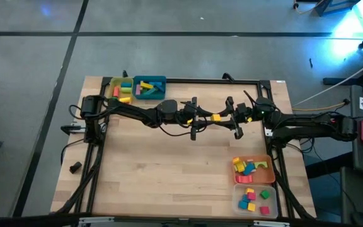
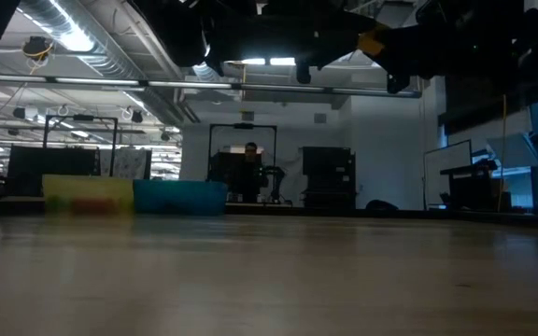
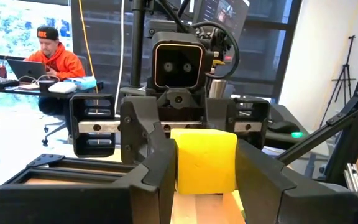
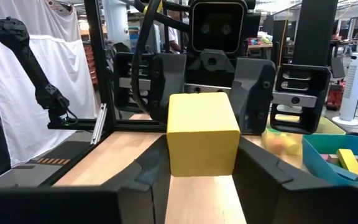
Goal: Sort blocks by size
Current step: Put the yellow square block into the transparent bin
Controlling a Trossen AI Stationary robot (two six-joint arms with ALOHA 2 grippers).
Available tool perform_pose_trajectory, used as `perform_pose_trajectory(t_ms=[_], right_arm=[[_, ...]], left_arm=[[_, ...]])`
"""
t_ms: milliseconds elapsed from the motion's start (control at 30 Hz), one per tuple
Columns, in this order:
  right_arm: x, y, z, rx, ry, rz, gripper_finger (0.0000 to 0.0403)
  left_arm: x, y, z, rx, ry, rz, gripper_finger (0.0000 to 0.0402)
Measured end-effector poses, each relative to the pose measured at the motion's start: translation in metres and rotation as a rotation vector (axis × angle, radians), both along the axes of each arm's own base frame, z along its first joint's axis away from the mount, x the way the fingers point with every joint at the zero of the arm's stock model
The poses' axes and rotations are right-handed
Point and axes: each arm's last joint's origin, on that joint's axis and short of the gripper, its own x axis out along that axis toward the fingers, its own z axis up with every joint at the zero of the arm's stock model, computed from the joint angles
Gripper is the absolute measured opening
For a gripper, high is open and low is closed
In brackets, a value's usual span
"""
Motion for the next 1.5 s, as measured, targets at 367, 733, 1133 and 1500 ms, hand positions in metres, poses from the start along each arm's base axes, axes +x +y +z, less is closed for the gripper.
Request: perform_pose_trajectory(t_ms=[367,733,1133,1500], right_arm=[[0.000,0.000,0.000,0.006,0.003,0.010,0.0138],[-0.001,0.001,0.001,-0.006,-0.005,0.040,0.0149],[-0.010,0.007,0.001,0.043,0.067,0.157,0.0158],[-0.018,0.016,0.009,0.268,0.178,0.461,0.0150]], left_arm=[[0.000,0.000,0.000,-0.151,0.005,-0.022,0.0154],[-0.005,0.004,0.008,-0.207,0.030,-0.022,0.0219],[-0.072,0.039,0.057,-0.183,0.383,0.107,0.0210],[-0.152,0.040,0.074,-0.170,0.561,0.276,0.0210]])
